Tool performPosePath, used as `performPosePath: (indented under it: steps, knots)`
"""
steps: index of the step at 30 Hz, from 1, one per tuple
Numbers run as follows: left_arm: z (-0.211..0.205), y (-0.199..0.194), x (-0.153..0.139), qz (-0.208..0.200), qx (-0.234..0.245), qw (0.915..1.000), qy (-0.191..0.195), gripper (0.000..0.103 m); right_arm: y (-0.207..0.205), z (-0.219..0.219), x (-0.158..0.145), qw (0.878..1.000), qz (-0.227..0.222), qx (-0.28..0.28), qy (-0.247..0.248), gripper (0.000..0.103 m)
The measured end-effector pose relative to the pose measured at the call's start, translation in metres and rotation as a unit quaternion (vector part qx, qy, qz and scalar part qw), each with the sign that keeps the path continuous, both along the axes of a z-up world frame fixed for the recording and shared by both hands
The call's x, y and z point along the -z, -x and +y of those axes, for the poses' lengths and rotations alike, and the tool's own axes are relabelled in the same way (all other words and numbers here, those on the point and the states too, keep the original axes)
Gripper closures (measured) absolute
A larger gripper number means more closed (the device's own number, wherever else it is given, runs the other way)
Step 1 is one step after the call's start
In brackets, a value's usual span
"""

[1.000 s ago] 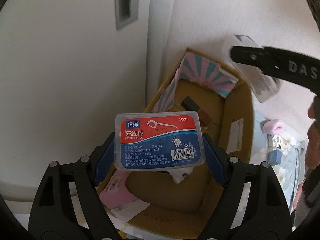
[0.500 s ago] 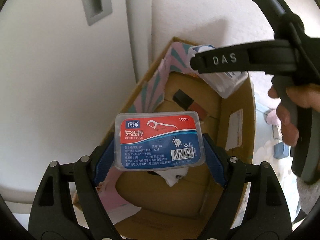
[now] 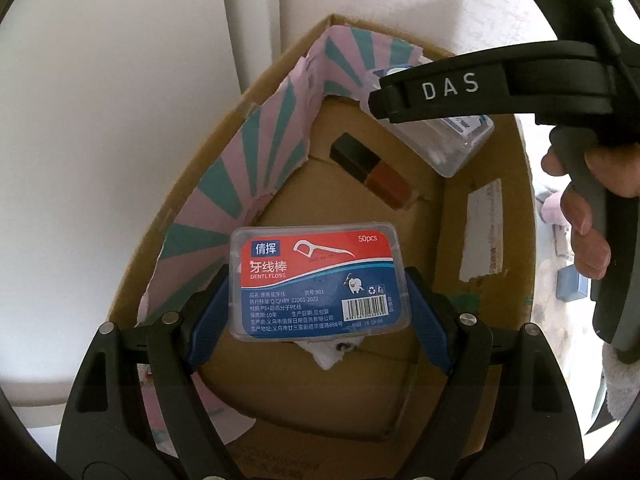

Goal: Organize objects
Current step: 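Open both tools to drop the floss boxes into the box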

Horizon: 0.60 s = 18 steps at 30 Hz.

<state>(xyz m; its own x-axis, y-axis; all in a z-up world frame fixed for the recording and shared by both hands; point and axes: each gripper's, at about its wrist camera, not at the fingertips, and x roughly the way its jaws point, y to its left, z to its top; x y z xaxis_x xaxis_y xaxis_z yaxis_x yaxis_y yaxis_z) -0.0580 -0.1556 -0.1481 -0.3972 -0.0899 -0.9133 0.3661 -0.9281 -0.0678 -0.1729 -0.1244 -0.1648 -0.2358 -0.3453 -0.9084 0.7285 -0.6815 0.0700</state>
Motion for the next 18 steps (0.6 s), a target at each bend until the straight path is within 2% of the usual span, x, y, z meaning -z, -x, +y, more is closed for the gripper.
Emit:
performPosePath:
  steps: [6,8,10,11,12,18]
  knots:
    - [0.002,0.005,-0.001,-0.006,0.004,1.0000,0.004,0.023,0.000,-0.008,0.002,1.000,-0.022,-0.002,0.012,0.043]
    - [0.003,0.007,-0.005,-0.004,0.007,0.9999,0.006,0.022,-0.001,-0.010,0.004,0.999,-0.035,-0.004,0.016,0.038]
    - [0.005,0.009,-0.007,-0.008,0.012,0.9999,0.002,0.005,-0.003,-0.012,0.004,0.999,-0.029,-0.001,0.021,0.013]
    - [0.006,0.010,-0.008,-0.008,0.014,0.9999,0.003,0.000,-0.005,-0.013,0.002,0.999,-0.021,-0.001,0.026,0.008]
    - [0.006,0.010,-0.009,-0.006,0.016,0.9999,0.003,0.000,-0.007,-0.013,0.001,0.999,-0.016,-0.002,0.029,0.002]
    - [0.007,0.011,-0.016,0.003,0.022,0.9997,0.001,0.000,-0.018,-0.017,-0.002,0.999,-0.015,-0.002,0.042,0.001]
